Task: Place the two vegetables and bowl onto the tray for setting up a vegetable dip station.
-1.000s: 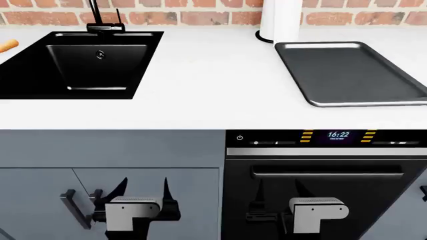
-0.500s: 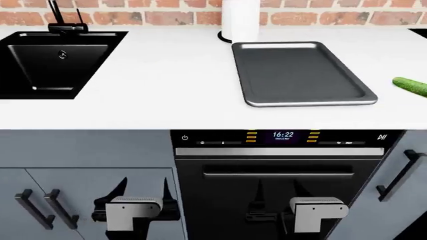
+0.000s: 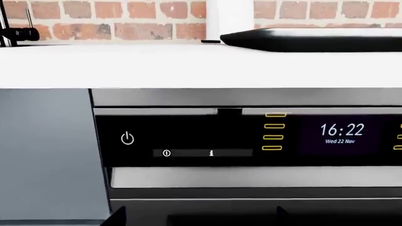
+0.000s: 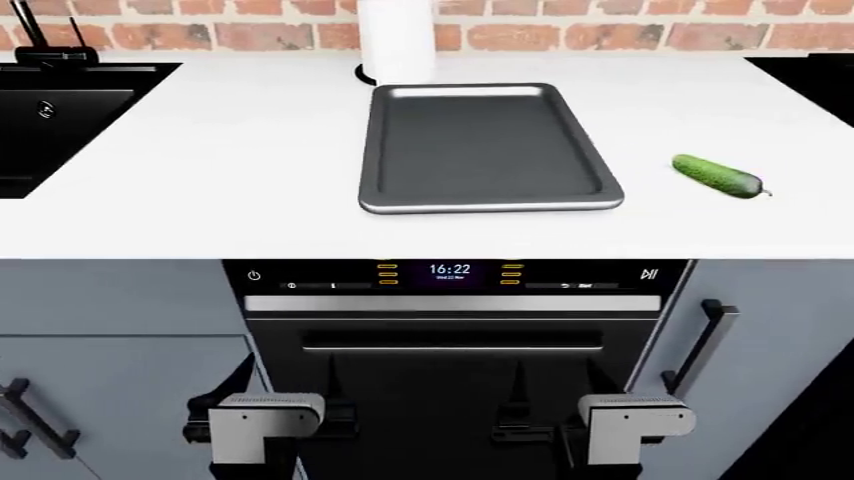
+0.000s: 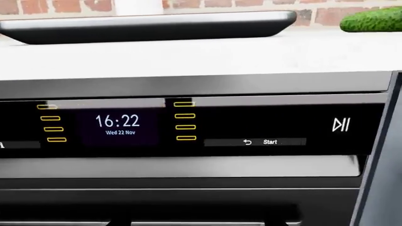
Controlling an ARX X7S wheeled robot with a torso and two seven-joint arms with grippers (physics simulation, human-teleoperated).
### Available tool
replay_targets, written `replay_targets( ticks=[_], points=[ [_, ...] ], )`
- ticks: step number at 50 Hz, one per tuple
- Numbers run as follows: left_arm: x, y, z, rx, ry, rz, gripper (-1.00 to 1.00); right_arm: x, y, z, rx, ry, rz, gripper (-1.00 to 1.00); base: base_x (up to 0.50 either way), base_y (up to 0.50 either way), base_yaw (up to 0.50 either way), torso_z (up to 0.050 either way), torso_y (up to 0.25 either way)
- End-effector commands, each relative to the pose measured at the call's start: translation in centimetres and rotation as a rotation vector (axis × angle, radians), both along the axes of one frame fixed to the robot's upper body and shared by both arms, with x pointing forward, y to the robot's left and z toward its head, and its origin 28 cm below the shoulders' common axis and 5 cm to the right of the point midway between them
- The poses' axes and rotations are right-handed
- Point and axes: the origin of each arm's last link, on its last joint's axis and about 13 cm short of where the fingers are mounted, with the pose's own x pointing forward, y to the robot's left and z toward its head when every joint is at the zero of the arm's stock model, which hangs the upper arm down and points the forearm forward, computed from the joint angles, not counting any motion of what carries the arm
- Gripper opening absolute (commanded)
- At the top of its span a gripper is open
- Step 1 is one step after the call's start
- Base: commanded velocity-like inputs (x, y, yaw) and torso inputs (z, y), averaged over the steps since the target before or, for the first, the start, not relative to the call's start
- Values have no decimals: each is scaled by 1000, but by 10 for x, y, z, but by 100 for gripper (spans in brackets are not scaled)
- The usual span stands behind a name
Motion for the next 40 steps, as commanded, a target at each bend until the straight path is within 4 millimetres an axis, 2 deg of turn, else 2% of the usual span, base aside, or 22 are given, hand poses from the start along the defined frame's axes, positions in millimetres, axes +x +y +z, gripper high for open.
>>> replay_targets(
  ticks=[1, 17, 32, 36, 40],
  points=[
    [1, 0, -1, 0, -18, -16, 100, 2, 0, -2, -4, 0, 1, 100, 0, -500, 0, 0, 0],
    [4, 3, -3, 39, 4, 68, 100, 0, 0, 1, -9, 1, -8, 100, 0, -500, 0, 0, 0],
    [3, 3, -6, 33, -22, 32, 100, -1, 1, 2, -14, 5, -8, 100, 0, -500, 0, 0, 0],
    [2, 3, -5, 12, -49, -12, 100, -2, 3, 4, -29, 8, -6, 100, 0, -87, 0, 0, 0],
    [2, 4, -5, -8, -51, -21, 100, -2, 3, 4, -26, 10, -6, 100, 0, 0, 0, 41, -104]
  ],
)
